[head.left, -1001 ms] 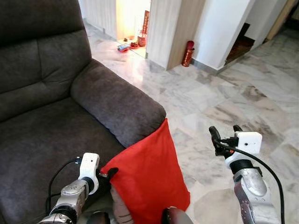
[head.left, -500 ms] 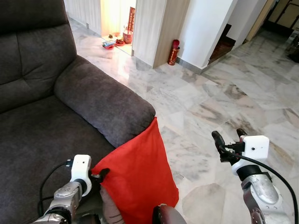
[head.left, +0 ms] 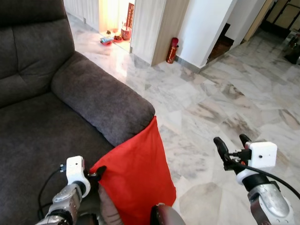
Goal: Move the pillow to the sofa from floor
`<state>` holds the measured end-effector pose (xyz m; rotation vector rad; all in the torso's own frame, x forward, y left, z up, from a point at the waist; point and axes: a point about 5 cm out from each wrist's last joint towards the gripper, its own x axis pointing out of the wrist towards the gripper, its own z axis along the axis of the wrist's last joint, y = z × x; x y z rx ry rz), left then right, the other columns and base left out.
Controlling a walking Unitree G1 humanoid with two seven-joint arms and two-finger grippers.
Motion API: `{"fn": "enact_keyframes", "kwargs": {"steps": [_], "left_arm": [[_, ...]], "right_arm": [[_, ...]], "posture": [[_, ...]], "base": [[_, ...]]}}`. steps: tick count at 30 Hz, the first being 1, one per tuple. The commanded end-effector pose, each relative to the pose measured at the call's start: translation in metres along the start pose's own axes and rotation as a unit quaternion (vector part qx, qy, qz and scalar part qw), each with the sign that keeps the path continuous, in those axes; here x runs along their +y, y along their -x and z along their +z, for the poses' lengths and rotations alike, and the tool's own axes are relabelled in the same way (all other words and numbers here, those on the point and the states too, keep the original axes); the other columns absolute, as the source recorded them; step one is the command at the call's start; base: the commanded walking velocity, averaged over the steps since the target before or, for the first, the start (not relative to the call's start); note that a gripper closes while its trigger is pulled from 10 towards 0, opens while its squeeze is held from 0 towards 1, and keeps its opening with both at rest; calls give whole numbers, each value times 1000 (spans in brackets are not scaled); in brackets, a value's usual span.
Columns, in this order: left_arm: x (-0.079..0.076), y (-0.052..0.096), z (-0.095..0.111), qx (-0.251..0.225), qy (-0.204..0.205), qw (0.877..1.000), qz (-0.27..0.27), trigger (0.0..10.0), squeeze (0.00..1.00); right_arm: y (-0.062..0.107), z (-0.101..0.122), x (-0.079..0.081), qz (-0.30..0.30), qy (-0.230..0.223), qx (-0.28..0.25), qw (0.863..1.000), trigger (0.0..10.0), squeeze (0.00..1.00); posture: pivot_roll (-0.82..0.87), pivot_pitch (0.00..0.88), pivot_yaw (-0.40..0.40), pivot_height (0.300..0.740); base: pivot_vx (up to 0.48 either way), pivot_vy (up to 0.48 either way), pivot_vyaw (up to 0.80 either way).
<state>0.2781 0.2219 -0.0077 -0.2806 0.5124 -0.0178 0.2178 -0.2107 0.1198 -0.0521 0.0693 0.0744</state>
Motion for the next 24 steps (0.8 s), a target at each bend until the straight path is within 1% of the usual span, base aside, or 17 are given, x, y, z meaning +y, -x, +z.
{"fn": "enact_keyframes", "kwargs": {"steps": [1,6,8,9,12,13,14,16,17,19,20,22,24], "left_arm": [[-8,-2,-5,12,14,1000,-14,10000,0],[-10,-2,-10,29,-17,999,-10,10000,0],[-10,-2,-11,31,-20,999,-8,10000,0],[-8,-1,-14,40,-36,999,7,10000,0],[-6,-1,-14,41,-44,998,18,10000,0],[-6,-1,-13,38,-53,997,36,10000,0],[-6,-1,-13,38,-53,997,36,10000,0],[-8,-5,-3,16,-56,996,68,10000,0],[-9,-6,-2,14,-58,996,73,10000,0],[-16,-10,4,-2,-41,997,68,10000,0],[-16,-10,4,-2,-41,997,68,10000,0],[-25,-13,8,-16,-32,998,57,10000,0],[-31,-15,10,-23,-20,998,49,10000,0]], "right_arm": [[4,5,-4,-3,10,-1,1000,10000,0],[14,8,-4,-2,9,13,1000,10000,0],[15,8,-4,-1,9,14,1000,10000,0],[18,9,-3,0,8,16,1000,10000,0],[19,9,-2,0,7,19,1000,10000,0],[21,9,0,1,4,23,1000,10000,0],[21,9,0,1,4,23,1000,10000,0],[24,8,3,2,0,28,1000,10000,0],[24,8,3,2,-1,29,1000,10000,0],[25,9,4,3,-2,30,1000,10000,0],[25,9,4,3,-2,30,1000,10000,0],[27,11,4,2,-3,31,1000,10000,0],[28,12,3,1,-3,32,999,10000,0]], "posture": [[-264,58,-255,637],[-272,79,-262,637],[-272,79,-262,637],[-272,89,-261,637],[-269,101,-261,637],[-267,104,-260,637],[-267,104,-260,637],[-269,110,-259,637],[-269,110,-259,637],[-277,111,-260,637],[-277,111,-260,637],[-283,110,-261,637],[-286,110,-259,637]], "base": [[0,0,0],[0,0,0],[0,0,0],[0,0,0],[0,0,0],[0,0,0],[0,0,0],[0,0,0],[0,0,0],[0,0,0],[0,0,0],[0,0,0],[0,0,0]]}}
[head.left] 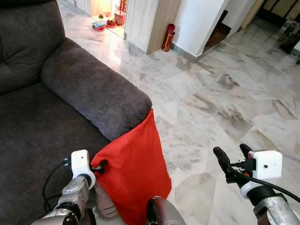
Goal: Move the pillow to the sofa from floor
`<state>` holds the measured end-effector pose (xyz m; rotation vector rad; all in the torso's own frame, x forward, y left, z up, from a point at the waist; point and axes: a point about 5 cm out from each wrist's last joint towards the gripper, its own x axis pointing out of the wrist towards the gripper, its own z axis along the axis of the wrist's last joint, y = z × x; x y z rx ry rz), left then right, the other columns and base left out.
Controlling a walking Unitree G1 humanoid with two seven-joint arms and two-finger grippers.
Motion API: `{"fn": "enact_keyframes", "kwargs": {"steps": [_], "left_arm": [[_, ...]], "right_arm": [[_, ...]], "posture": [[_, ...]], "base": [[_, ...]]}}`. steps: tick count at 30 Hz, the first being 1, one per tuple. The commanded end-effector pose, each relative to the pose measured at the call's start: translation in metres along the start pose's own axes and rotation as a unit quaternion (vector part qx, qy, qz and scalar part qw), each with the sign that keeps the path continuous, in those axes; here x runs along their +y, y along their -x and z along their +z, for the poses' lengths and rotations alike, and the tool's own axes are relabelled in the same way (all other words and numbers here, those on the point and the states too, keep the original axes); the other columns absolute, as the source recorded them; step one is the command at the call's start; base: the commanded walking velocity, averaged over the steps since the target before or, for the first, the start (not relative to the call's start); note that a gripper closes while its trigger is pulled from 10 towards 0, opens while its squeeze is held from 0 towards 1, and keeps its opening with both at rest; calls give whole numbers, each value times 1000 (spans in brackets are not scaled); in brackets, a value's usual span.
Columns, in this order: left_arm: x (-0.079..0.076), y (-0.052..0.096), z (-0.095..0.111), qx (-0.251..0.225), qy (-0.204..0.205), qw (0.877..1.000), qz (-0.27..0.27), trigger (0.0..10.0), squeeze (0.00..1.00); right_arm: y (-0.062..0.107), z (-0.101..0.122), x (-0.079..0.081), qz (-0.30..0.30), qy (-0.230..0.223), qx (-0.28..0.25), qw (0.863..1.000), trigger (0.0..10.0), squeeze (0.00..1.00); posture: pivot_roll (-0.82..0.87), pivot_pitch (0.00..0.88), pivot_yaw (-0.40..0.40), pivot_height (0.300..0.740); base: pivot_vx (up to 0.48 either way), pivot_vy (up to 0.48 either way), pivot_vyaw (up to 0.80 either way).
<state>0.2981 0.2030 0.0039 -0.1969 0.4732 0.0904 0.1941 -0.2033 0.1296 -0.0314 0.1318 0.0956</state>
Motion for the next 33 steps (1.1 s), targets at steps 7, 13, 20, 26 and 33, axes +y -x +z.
{"fn": "enact_keyframes", "kwargs": {"steps": [7,13,20,26,33], "left_arm": [[-26,-2,-8,21,14,999,-36,10000,0],[-21,-1,-15,42,-48,998,-3,10000,0],[-18,-1,-15,40,-72,996,16,0,0],[-25,-1,-15,34,-54,998,5,0,0],[-30,-1,-16,33,-48,998,2,0,0]], "right_arm": [[7,4,-5,-14,7,6,1000,10000,0],[11,3,-4,-16,6,11,1000,10000,0],[11,3,-3,-15,4,14,1000,10000,0],[12,3,-3,-15,5,16,1000,10000,0],[13,4,-4,-16,6,17,1000,10000,0]], "posture": [[-297,109,-254,637],[-299,113,-254,637],[-295,110,-255,637],[-298,106,-258,637],[-303,107,-259,637]], "base": [[0,0,0],[0,0,0],[0,0,0],[0,0,0],[0,0,0]]}}
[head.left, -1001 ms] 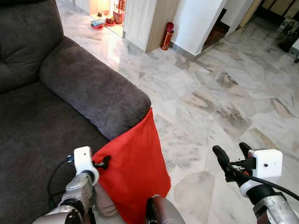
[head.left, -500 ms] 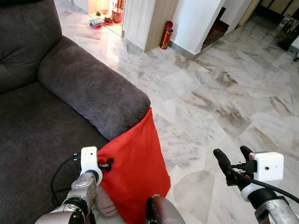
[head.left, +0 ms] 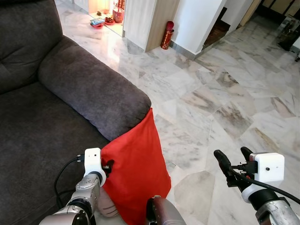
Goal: Move the pillow to the sofa from floor
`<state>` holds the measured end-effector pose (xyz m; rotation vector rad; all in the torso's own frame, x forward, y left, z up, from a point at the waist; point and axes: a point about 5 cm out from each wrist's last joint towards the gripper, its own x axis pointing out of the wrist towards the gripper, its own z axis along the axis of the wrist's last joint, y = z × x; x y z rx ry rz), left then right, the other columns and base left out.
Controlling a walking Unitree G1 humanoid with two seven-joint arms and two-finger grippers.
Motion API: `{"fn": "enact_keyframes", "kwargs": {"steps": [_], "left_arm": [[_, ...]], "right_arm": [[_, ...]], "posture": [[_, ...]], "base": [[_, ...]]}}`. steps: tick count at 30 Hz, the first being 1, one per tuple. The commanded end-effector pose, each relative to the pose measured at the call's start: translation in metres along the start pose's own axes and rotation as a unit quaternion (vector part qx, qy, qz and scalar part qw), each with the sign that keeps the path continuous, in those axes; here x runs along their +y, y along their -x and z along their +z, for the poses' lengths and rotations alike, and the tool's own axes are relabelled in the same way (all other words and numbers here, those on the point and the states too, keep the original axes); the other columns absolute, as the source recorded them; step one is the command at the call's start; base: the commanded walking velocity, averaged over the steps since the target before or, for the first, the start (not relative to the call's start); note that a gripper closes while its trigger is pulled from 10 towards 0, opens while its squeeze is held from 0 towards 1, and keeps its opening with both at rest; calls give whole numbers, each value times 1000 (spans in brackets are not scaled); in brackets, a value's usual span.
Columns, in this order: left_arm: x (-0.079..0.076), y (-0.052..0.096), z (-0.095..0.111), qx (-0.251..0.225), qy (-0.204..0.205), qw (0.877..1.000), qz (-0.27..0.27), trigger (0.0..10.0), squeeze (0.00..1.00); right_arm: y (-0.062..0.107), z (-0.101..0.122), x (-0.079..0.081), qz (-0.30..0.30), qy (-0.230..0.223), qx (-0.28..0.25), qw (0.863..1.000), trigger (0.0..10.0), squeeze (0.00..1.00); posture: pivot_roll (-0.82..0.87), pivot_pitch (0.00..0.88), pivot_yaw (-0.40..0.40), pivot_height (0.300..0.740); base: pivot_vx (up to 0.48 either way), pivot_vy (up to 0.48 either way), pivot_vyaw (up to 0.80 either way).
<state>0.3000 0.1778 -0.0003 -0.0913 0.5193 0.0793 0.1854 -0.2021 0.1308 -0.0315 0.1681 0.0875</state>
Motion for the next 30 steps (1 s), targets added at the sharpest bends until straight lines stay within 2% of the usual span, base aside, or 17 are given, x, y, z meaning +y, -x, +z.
{"fn": "enact_keyframes", "kwargs": {"steps": [1,17,30], "left_arm": [[-8,1,-7,12,5,1000,-8,0,0],[-5,2,-9,9,-17,1000,15,0,0],[-7,2,-9,5,-11,1000,11,0,0]], "right_arm": [[5,3,-6,-13,7,-1,1000,10000,0],[6,3,-5,-13,6,3,1000,10000,0],[2,1,-7,-13,7,3,1000,10000,0]], "posture": [[-304,108,-259,637],[-305,111,-260,637],[-294,94,-259,637]], "base": [[0,0,0],[0,0,0],[0,0,0]]}}
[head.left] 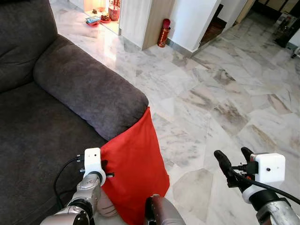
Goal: Move the pillow to the sofa from floor
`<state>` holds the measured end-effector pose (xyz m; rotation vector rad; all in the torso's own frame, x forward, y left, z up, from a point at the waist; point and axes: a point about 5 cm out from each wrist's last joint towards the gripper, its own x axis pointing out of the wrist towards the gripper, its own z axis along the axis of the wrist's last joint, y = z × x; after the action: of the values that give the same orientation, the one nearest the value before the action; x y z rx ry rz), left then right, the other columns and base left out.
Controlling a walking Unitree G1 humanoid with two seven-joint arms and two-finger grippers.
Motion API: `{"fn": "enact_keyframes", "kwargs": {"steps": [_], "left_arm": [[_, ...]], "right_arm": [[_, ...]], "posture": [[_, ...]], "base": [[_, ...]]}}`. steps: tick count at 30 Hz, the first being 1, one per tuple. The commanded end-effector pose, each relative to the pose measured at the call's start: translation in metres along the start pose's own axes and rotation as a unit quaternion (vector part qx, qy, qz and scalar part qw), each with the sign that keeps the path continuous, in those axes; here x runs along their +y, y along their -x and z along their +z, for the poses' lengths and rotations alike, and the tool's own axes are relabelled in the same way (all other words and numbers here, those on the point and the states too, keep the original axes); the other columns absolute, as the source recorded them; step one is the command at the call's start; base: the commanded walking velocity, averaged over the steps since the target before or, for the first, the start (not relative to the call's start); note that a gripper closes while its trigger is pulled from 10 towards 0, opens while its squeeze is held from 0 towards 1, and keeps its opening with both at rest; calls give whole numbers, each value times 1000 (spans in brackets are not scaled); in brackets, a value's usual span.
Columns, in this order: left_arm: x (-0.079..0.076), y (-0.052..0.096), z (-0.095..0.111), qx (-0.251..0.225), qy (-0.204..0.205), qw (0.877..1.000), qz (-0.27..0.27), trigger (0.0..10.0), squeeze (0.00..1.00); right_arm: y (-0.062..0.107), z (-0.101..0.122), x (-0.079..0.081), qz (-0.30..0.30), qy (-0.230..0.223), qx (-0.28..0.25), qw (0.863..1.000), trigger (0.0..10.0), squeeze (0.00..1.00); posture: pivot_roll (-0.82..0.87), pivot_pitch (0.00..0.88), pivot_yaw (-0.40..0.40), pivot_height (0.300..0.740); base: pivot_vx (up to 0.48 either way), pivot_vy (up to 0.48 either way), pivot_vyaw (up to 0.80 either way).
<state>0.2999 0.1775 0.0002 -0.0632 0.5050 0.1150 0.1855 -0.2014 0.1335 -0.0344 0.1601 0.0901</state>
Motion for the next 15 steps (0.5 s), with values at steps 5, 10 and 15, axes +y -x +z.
{"fn": "enact_keyframes", "kwargs": {"steps": [5,10,15], "left_arm": [[-8,3,-9,8,-2,1000,-16,0,0],[-8,3,-8,-1,5,1000,-16,0,0],[-11,3,-7,-9,10,1000,-26,0,0]], "right_arm": [[-2,-3,-7,-15,3,6,1000,10000,0],[-9,-6,-5,-14,-2,4,1000,10000,0],[-14,-11,-5,-17,-7,4,1000,10000,0]], "posture": [[-279,83,-251,637],[-256,68,-242,637],[-233,53,-229,637]], "base": [[0,0,0],[0,0,0],[0,0,0]]}}
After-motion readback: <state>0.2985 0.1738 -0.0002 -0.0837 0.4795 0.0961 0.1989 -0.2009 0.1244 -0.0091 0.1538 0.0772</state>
